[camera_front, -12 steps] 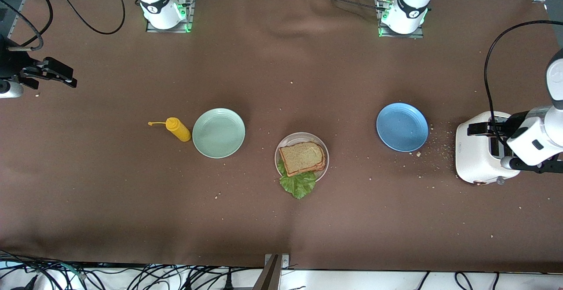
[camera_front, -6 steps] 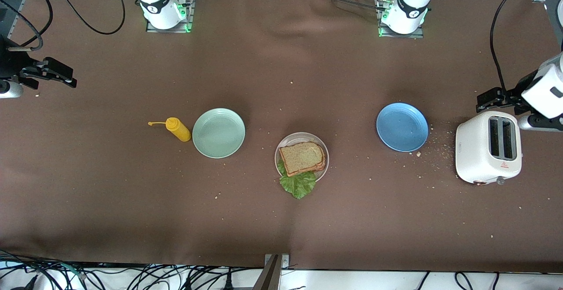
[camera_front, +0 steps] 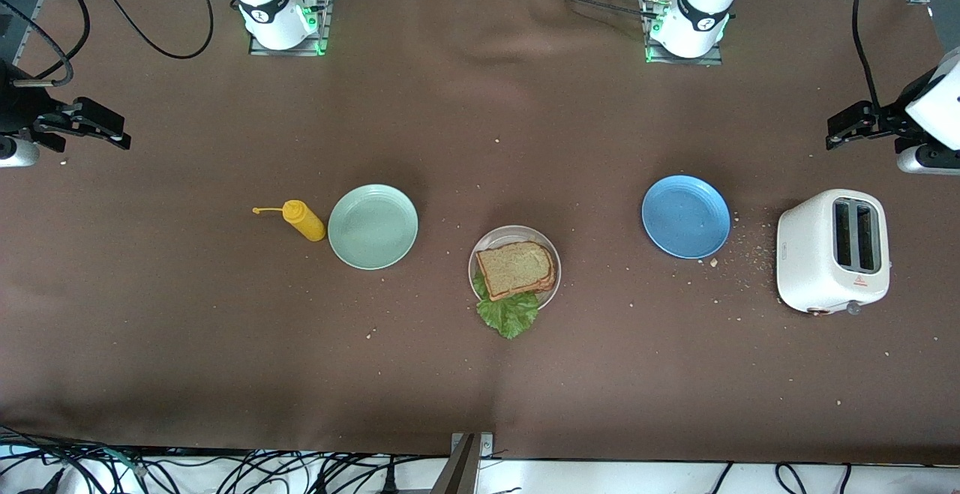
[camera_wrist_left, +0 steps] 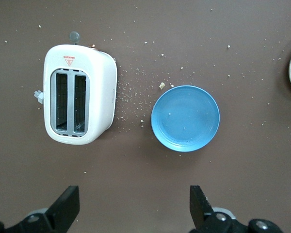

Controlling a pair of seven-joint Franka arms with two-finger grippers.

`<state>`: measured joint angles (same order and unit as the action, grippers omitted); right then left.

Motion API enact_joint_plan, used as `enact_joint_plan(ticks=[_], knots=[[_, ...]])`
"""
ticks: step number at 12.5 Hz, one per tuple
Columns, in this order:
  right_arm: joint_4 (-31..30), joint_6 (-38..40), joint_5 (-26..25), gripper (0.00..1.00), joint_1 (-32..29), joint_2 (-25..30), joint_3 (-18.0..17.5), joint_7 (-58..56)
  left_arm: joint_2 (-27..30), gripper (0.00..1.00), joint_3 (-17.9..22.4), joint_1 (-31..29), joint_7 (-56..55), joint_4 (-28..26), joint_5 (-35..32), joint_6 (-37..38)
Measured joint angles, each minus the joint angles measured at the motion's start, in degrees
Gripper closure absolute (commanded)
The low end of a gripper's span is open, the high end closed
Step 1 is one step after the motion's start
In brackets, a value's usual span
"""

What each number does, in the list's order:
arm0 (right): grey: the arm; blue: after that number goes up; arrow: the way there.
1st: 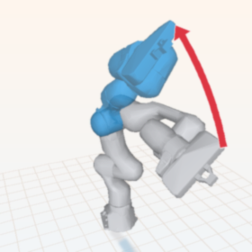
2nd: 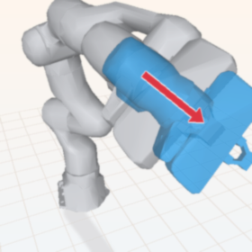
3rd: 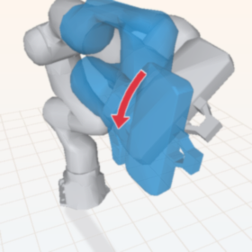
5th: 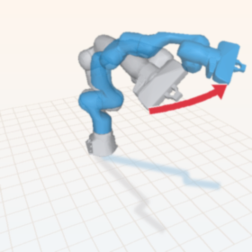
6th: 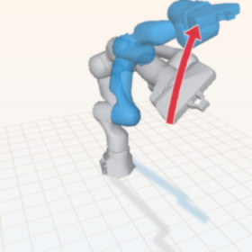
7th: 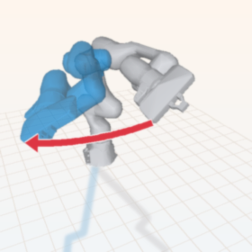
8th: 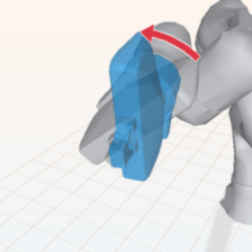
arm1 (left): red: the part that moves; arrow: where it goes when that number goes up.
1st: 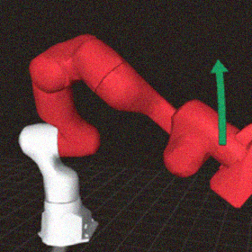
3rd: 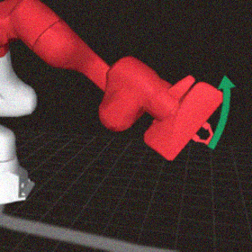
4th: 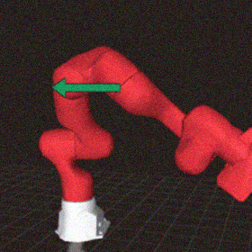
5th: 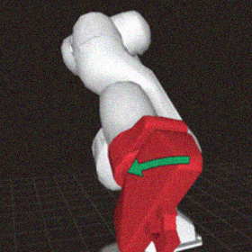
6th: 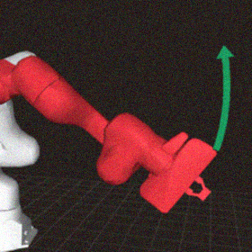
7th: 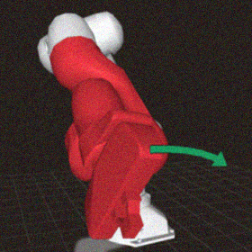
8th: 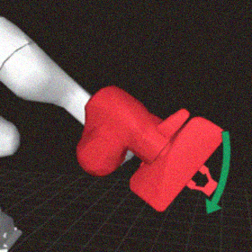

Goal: Make sandwich in beige plate with both arms

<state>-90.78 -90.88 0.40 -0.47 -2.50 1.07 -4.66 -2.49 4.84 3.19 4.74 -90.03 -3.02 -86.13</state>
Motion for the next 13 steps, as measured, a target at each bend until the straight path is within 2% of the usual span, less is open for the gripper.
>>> enact_joint_plan(ticks=[13], knots=[[0.0, 0.0, 0.0, 0.0, 0.0, 0.0, 0.0, -0.1, -1.0, 0.0, -1.1, -1.0, -0.2, 0.0, 3.1, 0.0]])
